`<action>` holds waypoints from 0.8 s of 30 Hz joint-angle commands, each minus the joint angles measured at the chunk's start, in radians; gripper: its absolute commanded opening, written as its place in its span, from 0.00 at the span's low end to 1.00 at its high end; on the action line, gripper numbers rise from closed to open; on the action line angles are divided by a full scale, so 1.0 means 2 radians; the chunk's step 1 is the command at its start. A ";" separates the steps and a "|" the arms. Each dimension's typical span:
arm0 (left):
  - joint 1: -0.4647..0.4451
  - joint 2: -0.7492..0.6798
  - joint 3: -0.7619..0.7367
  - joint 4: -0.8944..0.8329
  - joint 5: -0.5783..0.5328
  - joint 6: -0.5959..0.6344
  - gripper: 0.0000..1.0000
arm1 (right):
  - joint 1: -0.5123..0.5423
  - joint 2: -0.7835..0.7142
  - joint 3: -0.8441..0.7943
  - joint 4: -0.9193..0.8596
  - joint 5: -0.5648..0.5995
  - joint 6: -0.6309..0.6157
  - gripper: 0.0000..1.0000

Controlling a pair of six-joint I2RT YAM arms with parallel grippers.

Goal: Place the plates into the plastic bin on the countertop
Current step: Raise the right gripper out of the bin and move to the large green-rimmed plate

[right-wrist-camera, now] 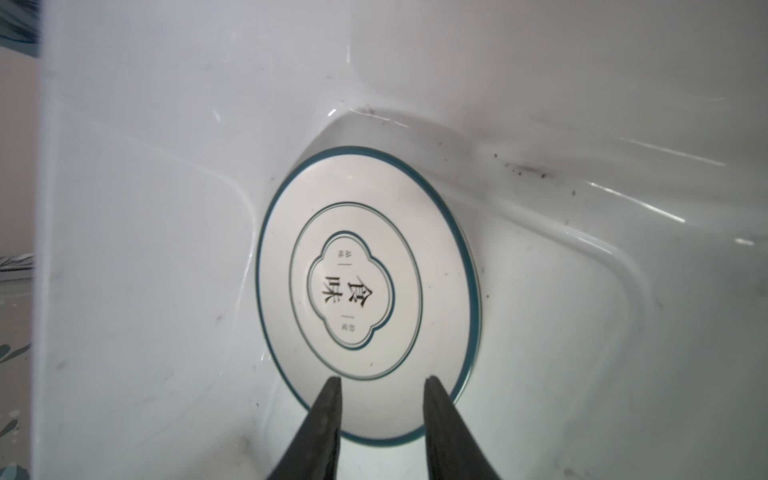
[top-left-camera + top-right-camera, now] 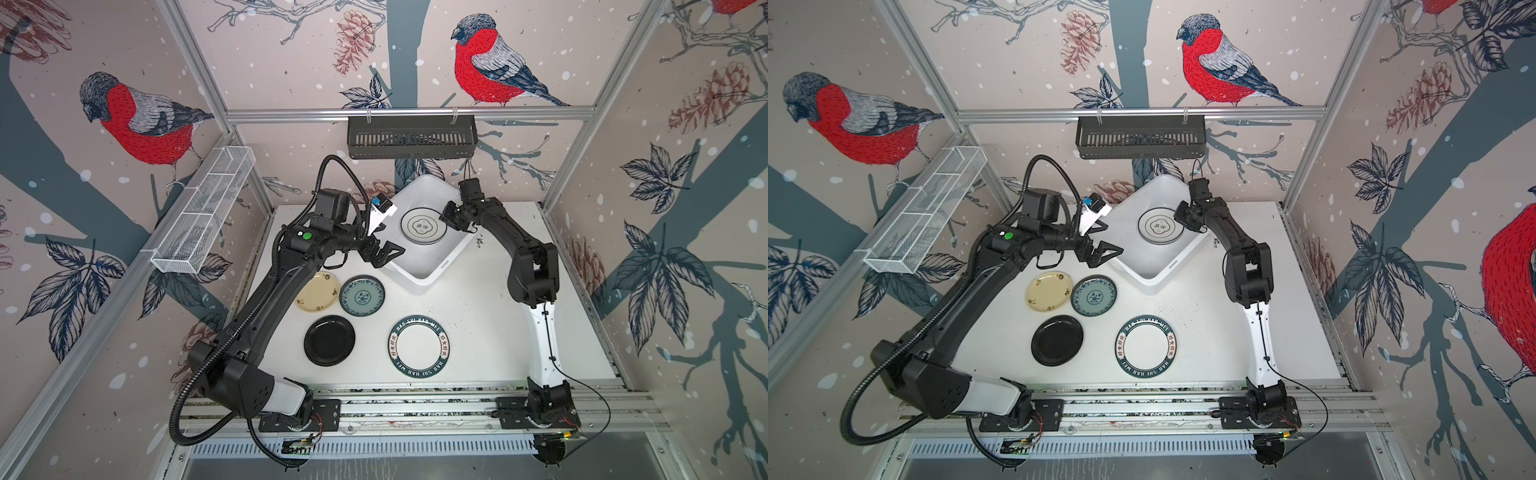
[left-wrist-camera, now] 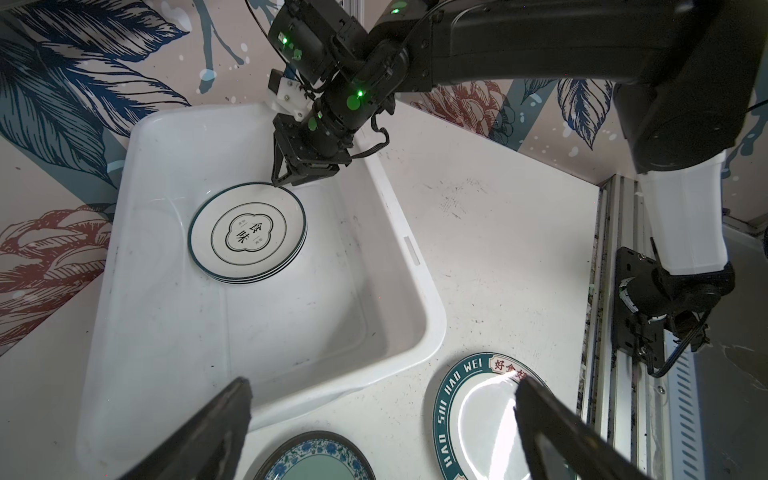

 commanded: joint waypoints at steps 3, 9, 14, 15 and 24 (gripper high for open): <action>0.000 0.000 -0.005 0.005 -0.005 -0.010 0.98 | 0.002 -0.069 -0.074 0.027 0.008 -0.023 0.34; 0.000 -0.001 -0.012 0.011 -0.023 -0.027 0.98 | 0.004 -0.184 -0.178 0.055 0.004 -0.042 0.31; 0.000 0.008 -0.015 0.021 -0.024 -0.038 0.98 | 0.006 -0.320 -0.319 0.095 -0.013 -0.044 0.31; 0.000 0.012 -0.014 0.023 -0.022 -0.042 0.98 | 0.006 -0.354 -0.349 0.102 -0.016 -0.044 0.31; 0.000 0.028 -0.024 0.065 -0.021 -0.072 0.97 | 0.015 -0.598 -0.599 0.105 -0.052 -0.022 0.32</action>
